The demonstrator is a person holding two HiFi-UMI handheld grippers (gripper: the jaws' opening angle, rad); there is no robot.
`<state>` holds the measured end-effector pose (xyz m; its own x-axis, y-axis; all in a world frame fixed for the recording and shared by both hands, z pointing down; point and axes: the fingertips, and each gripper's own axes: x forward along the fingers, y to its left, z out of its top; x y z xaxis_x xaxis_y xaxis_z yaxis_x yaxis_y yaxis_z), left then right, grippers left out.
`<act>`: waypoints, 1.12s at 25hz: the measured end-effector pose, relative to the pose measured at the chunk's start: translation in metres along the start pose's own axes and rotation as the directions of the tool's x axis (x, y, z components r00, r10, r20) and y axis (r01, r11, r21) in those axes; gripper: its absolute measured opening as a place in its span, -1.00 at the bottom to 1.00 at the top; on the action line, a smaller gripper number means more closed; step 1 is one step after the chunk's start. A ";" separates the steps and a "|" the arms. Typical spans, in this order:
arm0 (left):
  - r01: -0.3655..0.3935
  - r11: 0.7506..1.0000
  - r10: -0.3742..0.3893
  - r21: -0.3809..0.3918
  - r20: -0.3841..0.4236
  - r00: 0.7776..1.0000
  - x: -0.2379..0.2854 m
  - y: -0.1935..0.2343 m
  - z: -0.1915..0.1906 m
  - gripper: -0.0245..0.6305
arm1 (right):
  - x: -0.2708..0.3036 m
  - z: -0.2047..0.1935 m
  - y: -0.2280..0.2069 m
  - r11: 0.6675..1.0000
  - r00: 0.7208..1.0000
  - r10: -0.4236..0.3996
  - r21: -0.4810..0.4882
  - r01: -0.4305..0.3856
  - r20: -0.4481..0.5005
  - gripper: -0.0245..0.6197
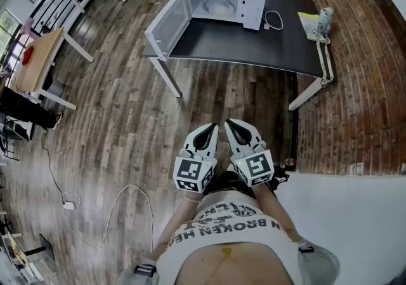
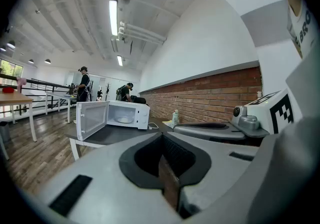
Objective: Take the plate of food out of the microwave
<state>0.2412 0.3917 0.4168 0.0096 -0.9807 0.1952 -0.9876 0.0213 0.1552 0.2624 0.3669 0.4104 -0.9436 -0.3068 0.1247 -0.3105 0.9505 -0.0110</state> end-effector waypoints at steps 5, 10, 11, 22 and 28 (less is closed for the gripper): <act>-0.001 1.000 0.001 -0.016 0.005 1.000 0.003 -0.013 -0.004 -0.91 | -0.012 -0.004 -0.014 0.999 1.000 -0.010 0.044 0.009 0.015 -0.90; -0.013 0.999 0.013 -0.045 0.008 1.000 0.005 -0.022 -0.012 -0.91 | -0.018 -0.011 -0.022 0.997 1.000 -0.001 0.074 -0.001 0.027 -0.90; -0.014 0.999 0.015 -0.050 0.008 1.000 0.007 -0.023 -0.013 -0.91 | -0.018 -0.013 -0.023 0.997 1.000 0.005 0.080 -0.007 0.030 -0.90; 0.005 0.997 -0.004 -0.079 0.023 1.000 0.047 0.021 -0.002 -0.91 | 0.032 -0.010 -0.045 0.998 1.000 -0.006 0.061 0.004 0.021 -0.90; 0.058 0.995 -0.056 -0.082 0.024 0.998 0.090 0.071 0.016 -0.91 | 0.093 -0.003 -0.066 0.998 0.999 -0.038 0.053 0.038 0.014 -0.90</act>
<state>0.1692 0.3021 0.4298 0.0614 -0.9847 0.1632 -0.9693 -0.0198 0.2452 0.1961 0.2755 0.4256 -0.9325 -0.3437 0.1107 -0.3514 0.9344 -0.0588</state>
